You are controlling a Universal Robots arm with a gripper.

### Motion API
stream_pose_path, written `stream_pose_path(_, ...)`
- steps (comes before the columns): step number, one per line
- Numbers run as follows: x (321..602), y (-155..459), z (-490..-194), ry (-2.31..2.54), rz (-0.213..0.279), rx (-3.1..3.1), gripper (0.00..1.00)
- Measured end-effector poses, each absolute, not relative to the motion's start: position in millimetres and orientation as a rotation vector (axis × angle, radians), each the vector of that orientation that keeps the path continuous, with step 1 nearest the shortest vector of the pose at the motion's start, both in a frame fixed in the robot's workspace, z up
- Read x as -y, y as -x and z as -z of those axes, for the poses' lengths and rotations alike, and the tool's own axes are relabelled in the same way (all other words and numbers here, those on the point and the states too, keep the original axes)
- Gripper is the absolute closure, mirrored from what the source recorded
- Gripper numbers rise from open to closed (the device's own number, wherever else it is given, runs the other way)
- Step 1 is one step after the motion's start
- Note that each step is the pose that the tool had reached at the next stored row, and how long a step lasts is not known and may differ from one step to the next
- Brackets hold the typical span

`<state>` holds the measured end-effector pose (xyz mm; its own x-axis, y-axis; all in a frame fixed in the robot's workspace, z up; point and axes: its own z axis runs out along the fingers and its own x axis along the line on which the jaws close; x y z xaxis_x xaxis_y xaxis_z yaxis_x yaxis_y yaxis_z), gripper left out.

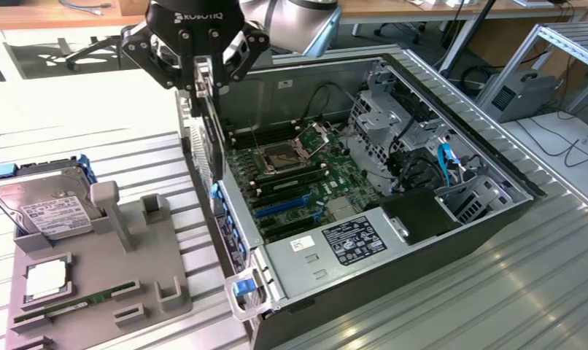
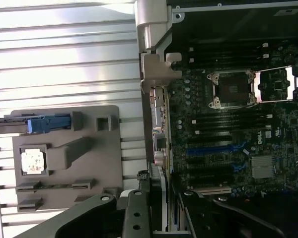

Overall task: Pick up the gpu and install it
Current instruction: 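Pick up the gpu and move the gpu toward the slot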

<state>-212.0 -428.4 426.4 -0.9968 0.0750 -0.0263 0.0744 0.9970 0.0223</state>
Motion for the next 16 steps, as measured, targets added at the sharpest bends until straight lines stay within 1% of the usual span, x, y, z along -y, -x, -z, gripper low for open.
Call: stream_pose_path(16,427.7,189.7,-426.4,-0.116,-0.021,-3.112,0.73)
